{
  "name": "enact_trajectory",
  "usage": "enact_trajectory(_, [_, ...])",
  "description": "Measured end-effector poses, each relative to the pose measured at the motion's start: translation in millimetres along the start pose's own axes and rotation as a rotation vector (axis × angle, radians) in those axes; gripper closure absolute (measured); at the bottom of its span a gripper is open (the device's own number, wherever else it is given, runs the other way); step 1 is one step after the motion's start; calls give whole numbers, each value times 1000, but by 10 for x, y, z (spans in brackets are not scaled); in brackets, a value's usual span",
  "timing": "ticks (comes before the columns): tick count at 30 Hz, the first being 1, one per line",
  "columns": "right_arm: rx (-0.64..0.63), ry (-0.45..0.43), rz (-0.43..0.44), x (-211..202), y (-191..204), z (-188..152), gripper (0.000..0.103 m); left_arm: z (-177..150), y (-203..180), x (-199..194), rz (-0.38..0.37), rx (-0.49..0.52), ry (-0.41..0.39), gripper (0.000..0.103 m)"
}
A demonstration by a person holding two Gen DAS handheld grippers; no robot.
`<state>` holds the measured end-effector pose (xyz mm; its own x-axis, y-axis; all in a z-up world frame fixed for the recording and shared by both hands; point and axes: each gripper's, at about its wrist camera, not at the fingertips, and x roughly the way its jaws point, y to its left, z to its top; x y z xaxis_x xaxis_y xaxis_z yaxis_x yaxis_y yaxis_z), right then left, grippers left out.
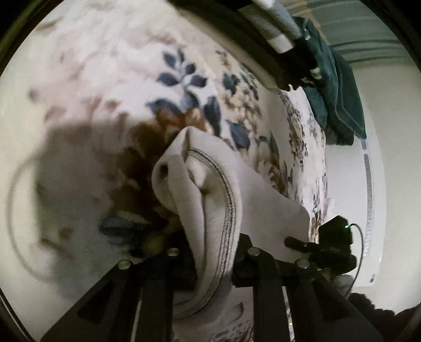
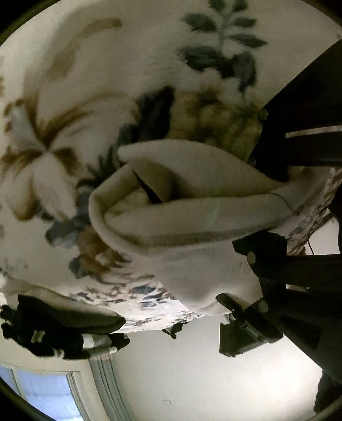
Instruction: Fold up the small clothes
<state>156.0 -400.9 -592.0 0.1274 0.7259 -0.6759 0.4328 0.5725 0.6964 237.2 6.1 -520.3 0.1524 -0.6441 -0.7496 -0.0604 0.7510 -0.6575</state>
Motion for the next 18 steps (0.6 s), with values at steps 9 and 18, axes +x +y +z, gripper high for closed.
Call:
enact_trajectory(9, [-57,-59,17,-496,821,77,79,352,-513,-507,21,48,-37,89])
enact_trajectory(18, [-196,-164,49,-983,2147,913,79,1694,-1153,-1017,20,111,-179,89])
